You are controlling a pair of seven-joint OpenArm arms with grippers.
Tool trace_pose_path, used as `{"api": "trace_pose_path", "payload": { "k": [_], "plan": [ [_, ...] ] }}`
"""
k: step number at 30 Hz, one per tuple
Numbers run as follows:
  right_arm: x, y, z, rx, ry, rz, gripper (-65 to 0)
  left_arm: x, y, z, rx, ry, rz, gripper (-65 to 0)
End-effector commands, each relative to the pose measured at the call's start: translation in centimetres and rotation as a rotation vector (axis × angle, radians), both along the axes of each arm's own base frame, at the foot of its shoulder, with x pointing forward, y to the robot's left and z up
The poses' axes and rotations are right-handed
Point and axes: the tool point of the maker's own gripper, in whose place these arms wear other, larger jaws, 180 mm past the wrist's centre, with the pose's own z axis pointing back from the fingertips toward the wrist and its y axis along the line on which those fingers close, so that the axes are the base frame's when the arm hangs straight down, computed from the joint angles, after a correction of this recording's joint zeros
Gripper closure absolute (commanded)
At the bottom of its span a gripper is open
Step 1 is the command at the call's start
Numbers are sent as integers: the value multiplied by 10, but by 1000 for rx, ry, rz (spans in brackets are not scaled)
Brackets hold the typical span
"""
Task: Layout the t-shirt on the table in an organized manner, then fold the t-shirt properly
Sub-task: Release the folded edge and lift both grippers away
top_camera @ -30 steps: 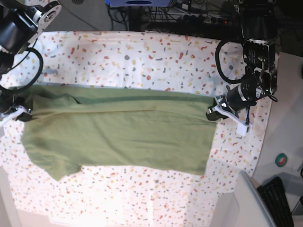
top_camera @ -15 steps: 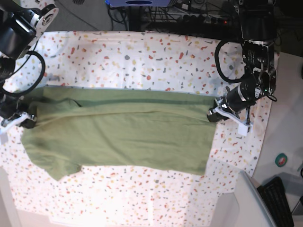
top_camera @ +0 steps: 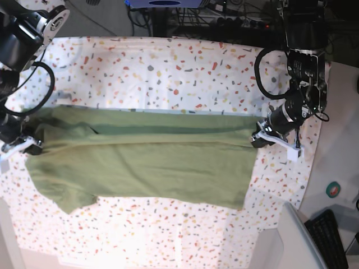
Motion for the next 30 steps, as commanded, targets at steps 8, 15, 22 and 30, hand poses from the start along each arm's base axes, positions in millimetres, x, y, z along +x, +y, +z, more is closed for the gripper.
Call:
{"api": "trace_pose_path", "payload": {
  "k": [8,15,22,30],
  "plan": [
    [12,-12,18,-17,-63,-22,0,14,4,16,3,-57,5,0],
    [10,-18,15,3,-38,-90,0,20,2,22,4,-75,0,0],
    [10,-20,14,7,-30,-108,0,23,2,24,4,-79,0,0],
    [11,-19,15,10,-32,-111,0,27,3,27,2,-84,2,0]
  ]
}}
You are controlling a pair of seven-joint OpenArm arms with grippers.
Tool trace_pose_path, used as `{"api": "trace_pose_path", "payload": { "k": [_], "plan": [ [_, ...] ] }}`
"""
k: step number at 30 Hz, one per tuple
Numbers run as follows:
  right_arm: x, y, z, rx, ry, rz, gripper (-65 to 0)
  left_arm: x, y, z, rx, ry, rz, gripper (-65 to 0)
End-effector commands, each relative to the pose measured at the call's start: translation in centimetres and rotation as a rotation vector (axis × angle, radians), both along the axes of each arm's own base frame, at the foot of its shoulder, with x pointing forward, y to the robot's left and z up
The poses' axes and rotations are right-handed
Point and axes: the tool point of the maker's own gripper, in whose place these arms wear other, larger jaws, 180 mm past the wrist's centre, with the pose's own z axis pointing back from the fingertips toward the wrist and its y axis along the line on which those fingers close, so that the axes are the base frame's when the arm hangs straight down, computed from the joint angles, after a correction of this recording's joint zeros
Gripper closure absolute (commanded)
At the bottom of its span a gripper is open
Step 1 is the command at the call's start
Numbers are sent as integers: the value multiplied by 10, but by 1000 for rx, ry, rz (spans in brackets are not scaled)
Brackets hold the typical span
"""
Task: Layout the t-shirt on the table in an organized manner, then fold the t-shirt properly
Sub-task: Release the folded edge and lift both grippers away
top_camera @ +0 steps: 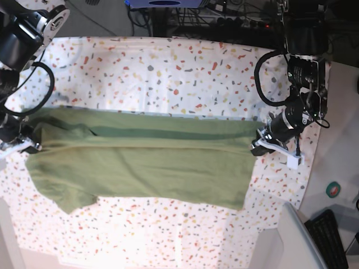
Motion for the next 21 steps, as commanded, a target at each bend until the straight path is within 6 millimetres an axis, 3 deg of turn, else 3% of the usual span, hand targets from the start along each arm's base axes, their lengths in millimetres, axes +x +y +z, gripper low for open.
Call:
{"api": "trace_pose_path", "payload": {
  "k": [1,6,9,10,13,15,17,21],
  "plan": [
    [13,-11,18,-15,-62,-29,0,12,4,15,2,-52,6,0],
    [12,-14,15,6,-42,-81,0,18,4,21,2,-67,6,-18],
    [11,-14,14,15,-35,-93,0,19,4,22,1,-71,7,-183],
    [10,-15,14,15,-33,-97,-35,23,4,25,1,-80,7,-244],
    [11,-14,15,15,-36,-97,-251,28,4,27,-5,-84,10,-428],
    [11,-14,15,15,-40,-100,-344,32,5,27,-13,-85,17,-508],
    [10,-18,16,16,-44,-111,-368,34,7,27,-18,-83,26,-558],
    [-2,-36,20,45,-76,-214,-368,37,15,38,-20,-128,60,-564]
  ]
}}
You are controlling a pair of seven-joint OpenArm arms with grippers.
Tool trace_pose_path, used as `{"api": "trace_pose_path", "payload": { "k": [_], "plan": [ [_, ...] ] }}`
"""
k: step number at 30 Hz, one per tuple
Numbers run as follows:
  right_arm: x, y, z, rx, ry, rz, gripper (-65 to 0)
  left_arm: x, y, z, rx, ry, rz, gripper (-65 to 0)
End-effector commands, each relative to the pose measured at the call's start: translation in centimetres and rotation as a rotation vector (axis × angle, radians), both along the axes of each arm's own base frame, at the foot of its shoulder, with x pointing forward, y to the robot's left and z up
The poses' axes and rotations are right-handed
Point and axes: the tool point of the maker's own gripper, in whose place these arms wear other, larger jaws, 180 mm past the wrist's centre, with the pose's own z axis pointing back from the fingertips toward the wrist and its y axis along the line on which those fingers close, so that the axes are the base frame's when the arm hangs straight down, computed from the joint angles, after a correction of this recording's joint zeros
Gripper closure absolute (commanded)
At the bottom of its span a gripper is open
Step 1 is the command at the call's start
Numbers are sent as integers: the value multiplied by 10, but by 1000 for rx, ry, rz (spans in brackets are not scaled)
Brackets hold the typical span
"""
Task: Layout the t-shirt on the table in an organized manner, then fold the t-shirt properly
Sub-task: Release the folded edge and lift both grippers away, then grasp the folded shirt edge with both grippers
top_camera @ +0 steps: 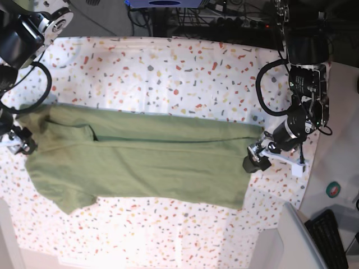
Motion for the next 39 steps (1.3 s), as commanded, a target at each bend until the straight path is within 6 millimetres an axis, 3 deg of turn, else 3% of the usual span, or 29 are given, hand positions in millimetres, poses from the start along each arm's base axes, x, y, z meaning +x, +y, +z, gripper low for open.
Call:
{"api": "trace_pose_path", "payload": {
  "k": [1,3,6,8,11,12,16,19,25,30,33,35,37,39],
  "plan": [
    [8,-15,26,-44,-78,-24,-368,12,14,27,10,-92,32,-564],
    [-8,-12,30,-90,-63,-9,-368,-3,29,34,17,-118,81,-563],
    [-21,15,36,-157,-54,83,-359,-28,39,35,37,-121,115,-528],
    [-27,37,35,-183,-41,163,-284,-45,33,26,48,-92,94,-357],
    [-31,61,24,-184,-12,252,-71,-64,15,9,51,-39,38,0],
    [-31,64,22,-183,-16,257,0,-71,11,3,50,-20,27,0],
    [-42,52,16,-186,-36,195,0,-95,6,-15,52,42,7,0],
    [-51,60,8,-166,-23,193,0,-106,6,-23,48,70,9,0],
    [-66,65,-3,-128,0,169,0,-97,7,-14,38,-7,71,0],
    [-89,25,5,23,-101,-112,0,-102,24,-13,47,-31,138,0],
    [-95,15,-4,68,-99,-179,-279,-105,27,-14,48,-27,149,-263],
    [-98,4,-14,89,-84,-200,-416,-105,27,-15,48,-26,149,-425],
    [-96,1,-33,147,-53,-219,-452,-108,28,-21,43,-7,155,-546],
    [-94,1,-47,190,-26,-228,-452,-111,29,-28,38,13,162,-573]
  ]
}}
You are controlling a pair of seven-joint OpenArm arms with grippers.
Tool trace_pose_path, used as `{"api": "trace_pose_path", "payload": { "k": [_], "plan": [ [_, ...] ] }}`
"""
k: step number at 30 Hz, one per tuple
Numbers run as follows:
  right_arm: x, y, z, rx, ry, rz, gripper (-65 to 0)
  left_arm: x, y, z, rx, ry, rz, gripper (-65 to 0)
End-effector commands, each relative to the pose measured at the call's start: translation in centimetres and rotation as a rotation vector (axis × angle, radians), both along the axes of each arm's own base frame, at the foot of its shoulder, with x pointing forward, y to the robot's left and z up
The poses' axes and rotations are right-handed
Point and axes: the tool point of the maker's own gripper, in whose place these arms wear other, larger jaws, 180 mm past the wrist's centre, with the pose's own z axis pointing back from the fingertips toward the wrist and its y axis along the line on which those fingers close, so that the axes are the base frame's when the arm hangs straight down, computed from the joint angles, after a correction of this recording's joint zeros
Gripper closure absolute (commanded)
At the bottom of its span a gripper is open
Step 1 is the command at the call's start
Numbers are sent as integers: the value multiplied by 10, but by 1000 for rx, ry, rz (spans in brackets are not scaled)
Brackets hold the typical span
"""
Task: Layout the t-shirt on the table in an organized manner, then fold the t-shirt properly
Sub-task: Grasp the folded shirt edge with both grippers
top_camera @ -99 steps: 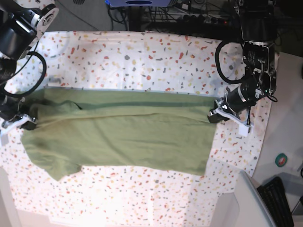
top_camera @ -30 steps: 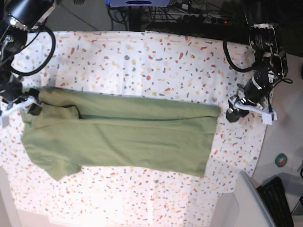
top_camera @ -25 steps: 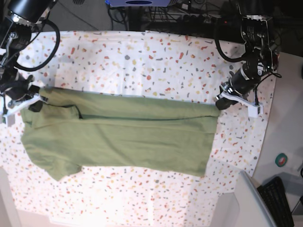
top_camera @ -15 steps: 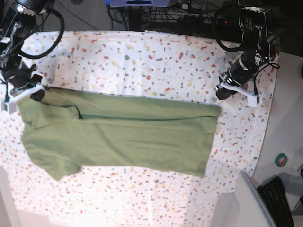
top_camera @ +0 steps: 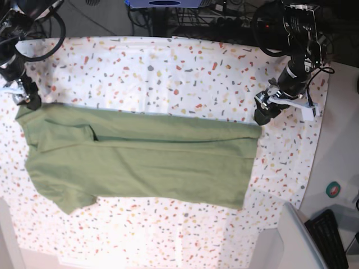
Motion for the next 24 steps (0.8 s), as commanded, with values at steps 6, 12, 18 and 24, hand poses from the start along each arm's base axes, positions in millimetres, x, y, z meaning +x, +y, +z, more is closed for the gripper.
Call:
{"api": "trace_pose_path", "payload": {
  "k": [6,12,18,24],
  "plan": [
    [19,-13,-13,45,-37,-61,-452,2,2,2,-2,-25,-12,-569],
    [29,-13,-20,64,-48,-86,-452,3,-3,4,-10,-44,-42,-569],
    [42,-19,-19,64,-77,-116,-452,13,-10,1,-41,-52,-27,-569],
    [39,-17,-29,95,-54,-127,-270,15,-11,-17,-74,-10,-5,-568]
  ]
}}
